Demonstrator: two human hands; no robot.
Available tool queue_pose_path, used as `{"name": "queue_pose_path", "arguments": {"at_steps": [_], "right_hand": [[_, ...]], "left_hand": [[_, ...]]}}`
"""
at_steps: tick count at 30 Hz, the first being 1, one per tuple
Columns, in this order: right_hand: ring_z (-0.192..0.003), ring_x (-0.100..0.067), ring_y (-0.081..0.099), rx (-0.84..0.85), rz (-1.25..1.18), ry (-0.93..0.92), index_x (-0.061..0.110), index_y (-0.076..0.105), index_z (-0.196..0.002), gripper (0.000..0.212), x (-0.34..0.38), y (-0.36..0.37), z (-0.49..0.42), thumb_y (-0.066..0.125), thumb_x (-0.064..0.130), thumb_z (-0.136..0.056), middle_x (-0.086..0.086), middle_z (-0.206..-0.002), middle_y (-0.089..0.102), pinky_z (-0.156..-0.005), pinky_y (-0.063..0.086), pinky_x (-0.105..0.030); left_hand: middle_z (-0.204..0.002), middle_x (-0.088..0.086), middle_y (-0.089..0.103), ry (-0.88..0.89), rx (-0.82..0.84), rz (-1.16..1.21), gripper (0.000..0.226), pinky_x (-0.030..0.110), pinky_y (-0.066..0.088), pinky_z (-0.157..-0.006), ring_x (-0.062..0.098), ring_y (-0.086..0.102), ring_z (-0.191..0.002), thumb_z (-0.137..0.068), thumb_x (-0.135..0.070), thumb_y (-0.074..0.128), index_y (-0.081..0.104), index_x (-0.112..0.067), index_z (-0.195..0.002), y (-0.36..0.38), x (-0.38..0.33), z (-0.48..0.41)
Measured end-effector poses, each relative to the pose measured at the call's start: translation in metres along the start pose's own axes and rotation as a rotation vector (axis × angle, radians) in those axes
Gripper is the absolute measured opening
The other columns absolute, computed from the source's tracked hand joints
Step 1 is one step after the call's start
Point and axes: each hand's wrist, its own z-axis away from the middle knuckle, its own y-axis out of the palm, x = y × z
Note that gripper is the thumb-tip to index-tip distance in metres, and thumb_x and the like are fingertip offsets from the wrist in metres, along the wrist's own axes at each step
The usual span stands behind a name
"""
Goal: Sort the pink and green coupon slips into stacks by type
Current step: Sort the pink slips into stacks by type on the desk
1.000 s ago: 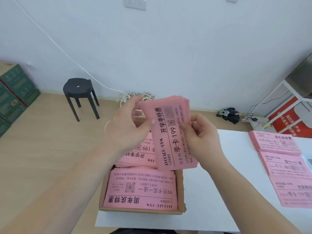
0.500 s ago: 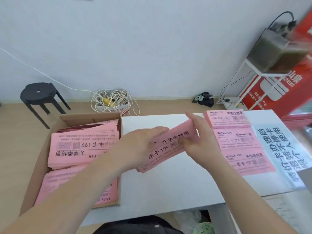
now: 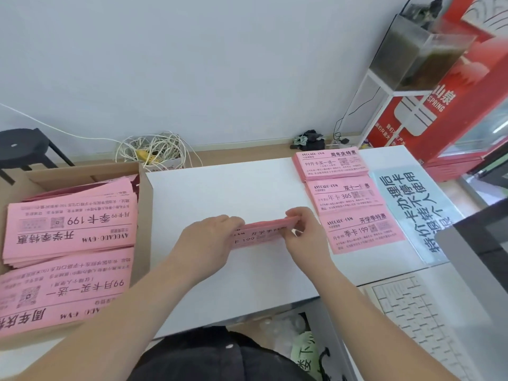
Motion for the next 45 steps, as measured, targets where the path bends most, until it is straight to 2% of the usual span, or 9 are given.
{"name": "queue_pose_path", "arguments": {"at_steps": [5, 8, 14, 21, 27, 32, 35, 38, 45], "right_hand": [[-0.112, -0.002, 0.056, 0.069, 0.096, -0.138, 0.043, 0.052, -0.141, 0.061, -0.011, 0.003, 0.007, 0.06, 0.004, -0.095, 0.013, -0.115, 0.057, -0.096, 0.048, -0.027], [-0.114, -0.003, 0.055, 0.06, 0.097, -0.158, 0.037, 0.057, -0.14, 0.056, -0.011, 0.005, 0.006, 0.057, 0.003, -0.095, 0.011, -0.12, 0.056, -0.101, 0.05, -0.033], [-0.112, -0.007, 0.057, 0.064, 0.08, -0.13, 0.04, 0.057, -0.135, 0.055, -0.01, 0.01, -0.002, 0.054, 0.004, -0.094, 0.011, -0.123, 0.06, -0.101, 0.051, -0.039], [-0.109, 0.002, 0.054, 0.059, 0.067, -0.124, 0.043, 0.055, -0.135, 0.057, -0.003, 0.019, -0.001, 0.054, 0.004, -0.094, 0.013, -0.122, 0.055, -0.099, 0.05, -0.035], [-0.1, -0.005, 0.057, 0.052, 0.098, -0.168, 0.043, 0.057, -0.134, 0.052, -0.01, 0.017, -0.006, 0.054, 0.005, -0.098, 0.013, -0.106, 0.054, -0.094, 0.053, -0.038], [-0.101, -0.005, 0.058, 0.028, 0.165, -0.161, 0.038, 0.059, -0.131, 0.044, 0.0, 0.013, -0.014, 0.054, 0.009, -0.099, 0.012, -0.116, 0.061, -0.093, 0.052, -0.038], [-0.097, -0.001, 0.055, -0.01, 0.198, -0.169, 0.036, 0.057, -0.134, 0.043, 0.01, 0.007, -0.022, 0.053, 0.01, -0.101, 0.011, -0.118, 0.058, -0.088, 0.051, -0.033], [-0.092, 0.002, 0.054, 0.001, 0.262, -0.157, 0.041, 0.05, -0.144, 0.053, 0.011, 0.012, -0.02, 0.048, 0.009, -0.102, 0.011, -0.117, 0.051, -0.081, 0.047, -0.029], [-0.091, -0.009, 0.054, -0.04, 0.261, -0.085, 0.045, 0.043, -0.149, 0.062, 0.007, 0.026, -0.011, 0.045, 0.004, -0.102, 0.007, -0.109, 0.049, -0.08, 0.044, -0.03]], "left_hand": [[-0.109, -0.005, 0.066, -0.079, -0.119, -0.091, 0.044, 0.042, 0.054, -0.077, 0.027, 0.062, -0.102, -0.094, -0.028, 0.058, 0.054, -0.028, -0.138, -0.004, 0.016, 0.021], [-0.115, -0.006, 0.064, -0.205, -0.116, -0.055, 0.041, 0.041, 0.054, -0.08, 0.022, 0.055, -0.111, -0.098, -0.031, 0.054, 0.054, -0.028, -0.139, -0.008, 0.025, 0.033], [-0.109, -0.009, 0.058, -0.304, -0.124, 0.269, 0.027, 0.037, 0.052, -0.085, 0.014, 0.058, -0.09, -0.099, -0.022, 0.055, 0.06, -0.028, -0.125, -0.004, 0.028, 0.038], [-0.118, -0.009, 0.059, -0.299, -0.12, 0.32, 0.034, 0.032, 0.047, -0.09, 0.016, 0.058, -0.105, -0.1, -0.014, 0.05, 0.055, -0.025, -0.131, 0.001, 0.018, 0.034], [-0.105, -0.012, 0.069, -0.444, -0.125, 0.521, 0.032, 0.026, 0.05, -0.072, 0.006, 0.063, -0.088, -0.101, -0.011, 0.046, 0.057, -0.033, -0.121, 0.001, 0.028, 0.037], [-0.095, -0.01, 0.071, -0.461, -0.178, 0.577, 0.021, 0.03, 0.054, -0.067, 0.015, 0.067, -0.084, -0.101, -0.013, 0.048, 0.057, -0.032, -0.106, -0.003, 0.028, 0.021], [-0.086, -0.007, 0.07, -0.413, -0.201, 0.617, 0.038, 0.029, 0.05, -0.065, 0.017, 0.066, -0.081, -0.101, -0.012, 0.049, 0.053, -0.041, -0.125, -0.01, 0.033, 0.011], [-0.092, -0.002, 0.068, -0.315, -0.09, 0.456, 0.068, 0.032, 0.051, -0.074, 0.018, 0.062, -0.083, -0.103, -0.012, 0.043, 0.027, -0.054, -0.153, -0.011, 0.035, 0.006], [-0.131, 0.003, 0.064, -0.22, -0.053, 0.374, 0.06, 0.04, 0.048, -0.099, 0.023, 0.058, -0.116, -0.103, -0.011, 0.039, 0.036, -0.044, -0.154, -0.01, 0.043, -0.002]]}}
